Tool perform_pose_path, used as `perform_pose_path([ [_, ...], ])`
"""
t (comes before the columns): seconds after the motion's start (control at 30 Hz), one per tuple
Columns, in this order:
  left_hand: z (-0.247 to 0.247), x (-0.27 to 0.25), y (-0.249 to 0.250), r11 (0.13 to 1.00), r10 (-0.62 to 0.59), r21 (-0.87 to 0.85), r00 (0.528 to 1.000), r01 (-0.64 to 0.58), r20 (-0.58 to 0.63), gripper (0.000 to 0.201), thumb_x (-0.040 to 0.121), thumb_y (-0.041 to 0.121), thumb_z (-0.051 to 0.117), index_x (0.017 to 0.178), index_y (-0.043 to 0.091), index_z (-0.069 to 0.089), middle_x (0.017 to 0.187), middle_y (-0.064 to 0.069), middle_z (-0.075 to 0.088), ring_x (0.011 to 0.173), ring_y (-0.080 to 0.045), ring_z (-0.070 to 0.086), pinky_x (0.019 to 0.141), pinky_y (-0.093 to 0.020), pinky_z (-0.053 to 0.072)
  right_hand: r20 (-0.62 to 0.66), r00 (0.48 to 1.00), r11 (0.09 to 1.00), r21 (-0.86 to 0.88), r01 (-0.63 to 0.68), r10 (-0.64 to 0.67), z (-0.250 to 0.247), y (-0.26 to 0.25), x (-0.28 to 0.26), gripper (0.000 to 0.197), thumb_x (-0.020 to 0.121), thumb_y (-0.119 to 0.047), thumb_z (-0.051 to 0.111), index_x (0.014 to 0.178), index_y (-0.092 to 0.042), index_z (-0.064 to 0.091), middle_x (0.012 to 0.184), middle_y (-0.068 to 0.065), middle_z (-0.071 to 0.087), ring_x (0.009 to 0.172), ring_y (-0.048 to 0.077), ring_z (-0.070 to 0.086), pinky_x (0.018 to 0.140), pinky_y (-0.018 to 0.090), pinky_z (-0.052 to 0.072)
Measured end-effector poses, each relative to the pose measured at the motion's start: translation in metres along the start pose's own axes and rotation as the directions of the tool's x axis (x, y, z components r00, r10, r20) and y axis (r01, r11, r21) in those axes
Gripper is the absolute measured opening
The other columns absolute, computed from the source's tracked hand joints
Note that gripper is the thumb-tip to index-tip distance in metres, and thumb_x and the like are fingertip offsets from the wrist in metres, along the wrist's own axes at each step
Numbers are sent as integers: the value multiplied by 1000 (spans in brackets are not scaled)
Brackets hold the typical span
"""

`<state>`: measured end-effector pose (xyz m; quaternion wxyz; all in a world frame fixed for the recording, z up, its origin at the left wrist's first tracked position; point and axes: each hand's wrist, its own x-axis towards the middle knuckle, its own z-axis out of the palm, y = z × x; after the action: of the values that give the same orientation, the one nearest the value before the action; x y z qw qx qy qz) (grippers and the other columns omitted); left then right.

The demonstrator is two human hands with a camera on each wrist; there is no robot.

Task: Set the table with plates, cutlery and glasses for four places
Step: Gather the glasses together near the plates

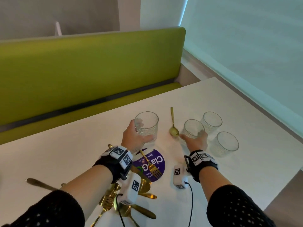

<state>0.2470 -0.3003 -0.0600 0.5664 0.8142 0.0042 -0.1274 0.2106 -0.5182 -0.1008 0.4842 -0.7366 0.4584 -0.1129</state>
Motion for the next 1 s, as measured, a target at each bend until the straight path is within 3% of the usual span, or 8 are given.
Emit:
perform_pose_path([
  [0.3,-25,-9,-12,1000,-3,-6,1000,3,-25,74,67,23,82,130,19,43,131,-2,54,109,-12,47,89,-26,40,-64,997,999,6,46,-45,4,-4,-5,78,63,-24,84,130,-13,44,126,8,58,117,25,54,98,32,42],
  [0.53,-58,-41,-14,999,7,-53,998,-10,-55,76,67,20,83,132,17,42,130,-2,53,108,-13,46,86,-25,37,-48,986,985,55,161,-159,-6,-25,-50,72,64,-24,83,125,-14,46,118,5,59,111,23,56,92,30,43],
  [0.7,-98,-80,-24,995,27,-91,997,-33,-69,78,67,20,83,132,17,42,130,-4,53,108,-14,47,87,-25,40,16,968,967,52,249,-250,-7,-34,-119,72,64,-26,84,124,-16,46,119,6,59,112,25,56,89,29,44],
  [0.83,-141,-125,-50,992,19,-126,997,-29,-78,76,66,21,84,131,19,44,125,-1,54,110,-17,49,91,-28,43,129,953,962,49,269,-274,1,-26,-199,73,64,-25,83,127,-19,46,120,2,57,114,23,54,97,34,46],
  [1.0,-206,-189,-97,992,-11,-124,993,-4,-120,74,65,19,85,128,18,46,116,3,54,109,-18,50,86,-26,40,283,915,956,33,290,-288,33,-2,-302,72,62,-24,84,125,-18,48,117,2,57,110,21,55,92,29,45],
])
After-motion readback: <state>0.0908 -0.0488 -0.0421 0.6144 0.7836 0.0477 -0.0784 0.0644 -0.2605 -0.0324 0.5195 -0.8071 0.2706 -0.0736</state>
